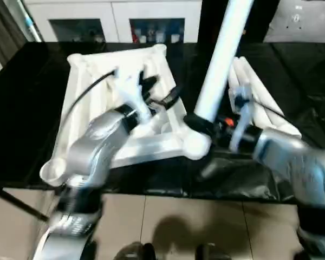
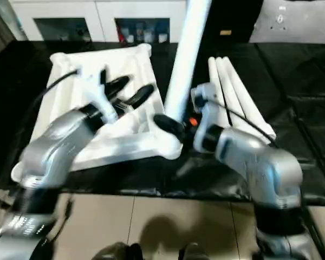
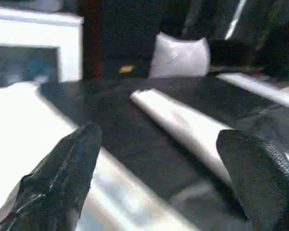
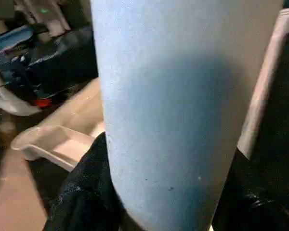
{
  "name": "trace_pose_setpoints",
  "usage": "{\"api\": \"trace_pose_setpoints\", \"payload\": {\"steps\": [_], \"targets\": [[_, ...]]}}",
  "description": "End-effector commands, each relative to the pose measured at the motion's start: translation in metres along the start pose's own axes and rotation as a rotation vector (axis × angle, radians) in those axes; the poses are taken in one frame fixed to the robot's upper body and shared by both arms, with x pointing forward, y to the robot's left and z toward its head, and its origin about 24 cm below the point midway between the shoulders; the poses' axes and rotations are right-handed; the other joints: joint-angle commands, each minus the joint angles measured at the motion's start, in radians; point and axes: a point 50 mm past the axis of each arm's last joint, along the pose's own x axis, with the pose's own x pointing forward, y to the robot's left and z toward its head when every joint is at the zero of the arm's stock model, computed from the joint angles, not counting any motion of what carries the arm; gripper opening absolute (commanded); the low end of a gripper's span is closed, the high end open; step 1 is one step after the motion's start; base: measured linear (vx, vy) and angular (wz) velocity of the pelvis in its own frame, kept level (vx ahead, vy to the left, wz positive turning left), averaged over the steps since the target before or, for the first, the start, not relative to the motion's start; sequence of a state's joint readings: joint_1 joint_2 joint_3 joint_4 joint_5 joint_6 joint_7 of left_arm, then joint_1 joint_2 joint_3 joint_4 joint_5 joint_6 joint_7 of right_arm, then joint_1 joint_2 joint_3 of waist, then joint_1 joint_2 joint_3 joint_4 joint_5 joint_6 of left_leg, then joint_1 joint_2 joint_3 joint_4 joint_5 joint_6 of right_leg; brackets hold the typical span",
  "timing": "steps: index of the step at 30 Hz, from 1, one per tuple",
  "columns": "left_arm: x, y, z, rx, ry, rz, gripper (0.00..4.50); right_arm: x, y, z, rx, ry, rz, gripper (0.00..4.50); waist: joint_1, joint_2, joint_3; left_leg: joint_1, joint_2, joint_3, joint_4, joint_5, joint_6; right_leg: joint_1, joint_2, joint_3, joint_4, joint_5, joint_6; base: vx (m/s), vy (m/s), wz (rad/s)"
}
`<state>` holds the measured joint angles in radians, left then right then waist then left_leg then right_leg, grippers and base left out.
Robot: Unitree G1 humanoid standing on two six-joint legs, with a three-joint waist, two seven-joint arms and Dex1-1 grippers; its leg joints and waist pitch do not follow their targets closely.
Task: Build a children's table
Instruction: Pick table leg
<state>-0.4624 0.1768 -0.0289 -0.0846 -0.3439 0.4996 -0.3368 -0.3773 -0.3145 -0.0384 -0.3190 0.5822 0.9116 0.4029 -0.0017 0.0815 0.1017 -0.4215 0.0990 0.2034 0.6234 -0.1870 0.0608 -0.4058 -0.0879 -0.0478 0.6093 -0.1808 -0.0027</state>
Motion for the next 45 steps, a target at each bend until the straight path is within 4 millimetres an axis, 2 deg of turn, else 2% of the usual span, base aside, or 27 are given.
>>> {"api": "trace_pose_setpoints", "payload": {"steps": [1, 2, 3, 5, 6, 7, 8, 9, 10, 11, 12, 13, 14, 15, 16, 17, 18, 19, 20, 21, 22, 24, 26, 28, 30, 41, 45], "targets": [[-0.013, 0.008, -0.013, 0.061, 0.041, 0.073, 4.50, -0.005, -0.002, 0.001, -0.024, -0.052, -0.106, 1.91, 0.001, -0.027, -0.077, 0.027, 0.120, -0.068, -0.085, -0.204, 0.018, 0.033, -0.086, 0.052, -0.078, -0.270, -0.184, 0.000, 0.000, 0.00], [-0.018, 0.009, -0.018, 0.076, 0.052, 0.100, 4.50, -0.007, -0.003, -0.002, -0.020, -0.061, -0.133, 1.91, -0.001, -0.024, -0.080, 0.037, 0.120, -0.068, -0.083, -0.223, 0.009, 0.029, -0.078, 0.049, -0.079, -0.291, -0.178, 0.000, 0.000, 0.00], [-0.022, 0.010, -0.023, 0.073, 0.058, 0.129, 4.50, -0.010, -0.003, -0.006, -0.017, -0.065, -0.162, 1.91, -0.001, -0.030, -0.083, 0.040, 0.120, -0.068, -0.084, -0.222, 0.007, 0.029, -0.076, 0.049, -0.079, -0.286, -0.177, 0.000, 0.000, 0.00], [-0.031, 0.011, -0.030, 0.054, 0.044, 0.198, 4.50, -0.015, -0.004, -0.019, -0.065, -0.045, -0.221, 1.91, 0.005, -0.018, -0.081, 0.053, 0.142, -0.082, -0.098, -0.262, -0.052, 0.021, -0.054, 0.041, -0.078, -0.278, -0.152, 0.000, 0.000, 0.00], [-0.033, 0.012, -0.032, 0.047, 0.042, 0.225, 4.50, -0.017, -0.004, -0.024, -0.070, -0.038, -0.244, 1.91, -0.003, -0.010, -0.081, 0.065, 0.167, -0.106, -0.115, -0.311, -0.115, 0.019, -0.027, 0.030, -0.064, -0.226, -0.122, 0.000, 0.000, 0.00], [-0.037, 0.012, -0.037, 0.033, 0.053, 0.274, 4.50, -0.018, -0.004, -0.031, -0.102, -0.034, -0.283, 1.91, -0.006, -0.001, -0.082, 0.071, 0.187, -0.126, -0.128, -0.338, -0.150, 0.020, -0.017, 0.023, -0.050, -0.200, -0.101, 0.000, 0.000, 0.00], [-0.039, 0.013, -0.039, 0.031, 0.064, 0.291, 4.50, -0.019, -0.003, -0.034, -0.099, -0.029, -0.288, 1.91, -0.015, 0.008, -0.079, 0.078, 0.240, -0.161, -0.163, -0.396, -0.181, 0.014, -0.010, 0.014, -0.014, -0.164, -0.041, 0.000, 0.000, 0.00], [-0.040, 0.013, -0.041, 0.042, 0.074, 0.301, 4.50, -0.019, -0.002, -0.037, -0.093, -0.024, -0.285, 1.91, -0.016, 0.014, -0.082, 0.080, 0.257, -0.175, -0.177, -0.411, -0.183, 0.013, -0.007, 0.009, 0.012, -0.150, -0.017, -0.023, -0.068, 0.12], [-0.041, 0.013, -0.042, 0.058, 0.081, 0.305, 4.50, -0.018, 0.000, -0.039, -0.082, -0.022, -0.282, 1.91, -0.014, 0.016, -0.076, 0.071, 0.285, -0.180, -0.209, -0.436, -0.159, 0.001, 0.003, 0.003, 0.061, -0.142, 0.014, -0.023, -0.068, 0.12], [-0.042, 0.012, -0.041, 0.042, 0.076, 0.309, 4.50, -0.018, 0.001, -0.039, -0.080, -0.029, -0.286, 1.91, -0.018, 0.007, -0.077, 0.071, 0.285, -0.188, -0.210, -0.444, -0.096, -0.005, 0.000, 0.009, 0.093, -0.137, 0.022, -0.031, -0.116, 0.11], [-0.043, 0.012, -0.041, 0.026, 0.071, 0.311, 4.50, -0.017, 0.002, -0.039, -0.080, -0.035, -0.289, 1.91, -0.019, -0.008, -0.078, 0.066, 0.247, -0.181, -0.190, -0.438, -0.002, 0.002, -0.019, 0.035, 0.074, -0.141, 0.001, -0.044, -0.173, -0.01], [-0.043, 0.012, -0.036, 0.013, 0.053, 0.298, 4.50, -0.016, 0.002, -0.036, -0.083, -0.061, -0.289, 1.91, -0.017, -0.024, -0.083, 0.061, 0.210, -0.166, -0.166, -0.427, 0.029, 0.012, -0.034, 0.052, 0.041, -0.127, -0.034, -0.044, -0.173, -0.01], [-0.042, 0.011, -0.032, 0.007, 0.038, 0.288, 4.50, -0.015, 0.002, -0.034, -0.085, -0.081, -0.288, 1.91, -0.005, -0.076, -0.085, -0.004, 0.041, -0.057, -0.023, -0.315, 0.044, 0.048, -0.074, 0.074, -0.092, -0.174, -0.138, -0.058, -0.198, -0.08], [-0.040, 0.011, -0.024, 0.016, 0.009, 0.253, 4.50, -0.011, 0.003, -0.031, -0.072, -0.101, -0.251, 1.91, 0.029, -0.071, -0.082, -0.008, 0.013, -0.044, 0.065, -0.192, 0.042, 0.056, -0.129, 0.090, -0.119, -0.297, -0.126, -0.067, -0.195, -0.10], [-0.039, 0.010, -0.019, 0.012, -0.004, 0.226, 4.50, -0.010, 0.004, -0.030, -0.085, -0.106, -0.228, 1.91, 0.039, -0.068, -0.076, -0.035, 0.025, -0.078, 0.060, -0.032, 0.015, 0.064, -0.128, 0.110, -0.103, -0.414, -0.020, -0.067, -0.195, -0.10], [-0.038, 0.008, -0.015, -0.003, -0.018, 0.191, 4.50, -0.008, 0.006, -0.029, -0.081, -0.114, -0.188, 1.91, 0.048, -0.069, -0.076, -0.041, 0.032, -0.084, 0.030, -0.017, -0.016, 0.071, -0.104, 0.092, -0.098, -0.527, 0.093, -0.062, -0.158, -0.13], [-0.035, 0.004, -0.008, -0.029, -0.028, 0.140, 4.50, -0.005, 0.008, -0.028, -0.070, -0.129, -0.143, 1.91, 0.049, -0.059, -0.080, -0.026, 0.056, -0.096, 0.003, -0.044, -0.013, 0.066, -0.094, 0.090, -0.089, -0.500, 0.085, -0.059, -0.099, -0.01], [-0.034, 0.001, -0.004, -0.040, -0.033, 0.103, 4.50, -0.004, 0.009, -0.026, -0.063, -0.137, -0.126, 1.91, 0.051, -0.049, -0.082, -0.009, 0.068, -0.099, -0.015, -0.058, -0.012, 0.050, -0.073, 0.078, -0.084, -0.479, 0.062, -0.059, -0.099, -0.01], [-0.033, 0.000, -0.001, -0.040, -0.041, 0.087, 4.50, -0.003, 0.009, -0.026, -0.065, -0.138, -0.123, 1.91, 0.044, -0.047, -0.081, -0.007, 0.078, -0.096, -0.033, -0.070, -0.021, 0.048, -0.043, 0.052, -0.075, -0.414, 0.005, -0.057, -0.054, 0.06], [-0.031, -0.003, 0.004, -0.043, -0.056, 0.054, 4.50, -0.002, 0.009, -0.024, -0.069, -0.141, -0.116, 1.91, 0.045, -0.042, -0.081, 0.002, 0.088, -0.098, -0.041, -0.091, -0.024, 0.042, -0.039, 0.045, -0.074, -0.406, -0.021, 0.000, 0.000, 0.00], [-0.027, -0.015, 0.018, -0.086, -0.105, -0.066, 4.50, 0.000, 0.009, -0.020, -0.086, -0.151, -0.070, 1.91, 0.042, -0.031, -0.083, 0.021, 0.105, -0.101, -0.048, -0.139, -0.027, 0.034, -0.039, 0.043, -0.069, -0.387, -0.079, 0.000, 0.000, 0.00], [-0.025, -0.028, 0.030, -0.145, -0.149, -0.205, 4.50, 0.002, 0.010, -0.015, -0.086, -0.182, -0.021, 1.91, 0.044, -0.022, -0.083, 0.025, 0.128, -0.107, -0.062, -0.186, -0.032, 0.039, -0.047, 0.038, -0.061, -0.319, -0.164, 0.000, 0.000, 0.00], [-0.025, -0.034, 0.031, -0.178, -0.136, -0.281, 4.50, 0.003, 0.008, -0.015, -0.107, -0.160, -0.021, 1.91, 0.046, -0.020, -0.080, 0.037, 0.133, -0.104, -0.070, -0.244, -0.051, 0.039, -0.051, 0.039, -0.060, -0.302, -0.195, -0.008, 0.025, 0.02], [-0.022, -0.040, 0.033, -0.162, -0.120, -0.350, 4.50, 0.006, 0.004, -0.013, -0.153, -0.172, -0.036, 1.91, 0.044, -0.028, -0.086, 0.031, 0.124, -0.092, -0.071, -0.243, -0.065, 0.050, -0.060, 0.043, -0.058, -0.283, -0.199, -0.012, 0.053, 0.01], [-0.019, -0.041, 0.032, -0.141, -0.109, -0.358, 4.50, 0.007, 0.005, -0.013, -0.159, -0.164, 0.003, 1.91, 0.046, -0.027, -0.088, 0.029, 0.123, -0.087, -0.069, -0.215, -0.054, 0.053, -0.062, 0.044, -0.059, -0.258, -0.197, 0.000, 0.000, 0.00], [-0.004, -0.053, 0.010, -0.110, -0.001, -0.343, 4.50, 0.017, 0.011, -0.021, -0.163, -0.136, 0.105, 1.91, 0.050, -0.034, -0.100, 0.025, 0.123, -0.077, -0.058, -0.150, -0.023, 0.058, -0.067, 0.042, -0.056, -0.225, -0.205, 0.000, 0.000, 0.00], [-0.006, -0.062, 0.011, -0.117, -0.028, -0.389, 3.90, 0.020, 0.009, -0.022, -0.159, -0.135, 0.086, 1.91, 0.051, -0.034, -0.101, 0.025, 0.124, -0.077, -0.057, -0.134, -0.002, 0.057, -0.065, 0.041, -0.053, -0.200, -0.213, 0.000, 0.000, 0.00]]}}
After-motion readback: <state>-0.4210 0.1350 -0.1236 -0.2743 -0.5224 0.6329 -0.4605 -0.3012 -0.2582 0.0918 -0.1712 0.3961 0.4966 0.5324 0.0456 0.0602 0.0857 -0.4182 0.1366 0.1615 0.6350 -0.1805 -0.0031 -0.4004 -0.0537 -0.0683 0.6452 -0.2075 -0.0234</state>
